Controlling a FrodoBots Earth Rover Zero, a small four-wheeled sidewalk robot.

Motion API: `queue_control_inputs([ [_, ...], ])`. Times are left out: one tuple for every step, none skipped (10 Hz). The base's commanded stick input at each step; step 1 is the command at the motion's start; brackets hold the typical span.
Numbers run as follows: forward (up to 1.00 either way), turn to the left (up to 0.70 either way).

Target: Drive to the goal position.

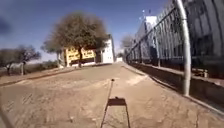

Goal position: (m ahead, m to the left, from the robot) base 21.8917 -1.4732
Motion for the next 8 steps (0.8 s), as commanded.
queue_control_inputs([
  [1.00,0.00],
  [1.00,0.00],
  [1.00,0.00],
  [1.00,0.00],
  [1.00,0.00],
  [1.00,0.00],
  [1.00,0.00],
  [1.00,0.00],
])
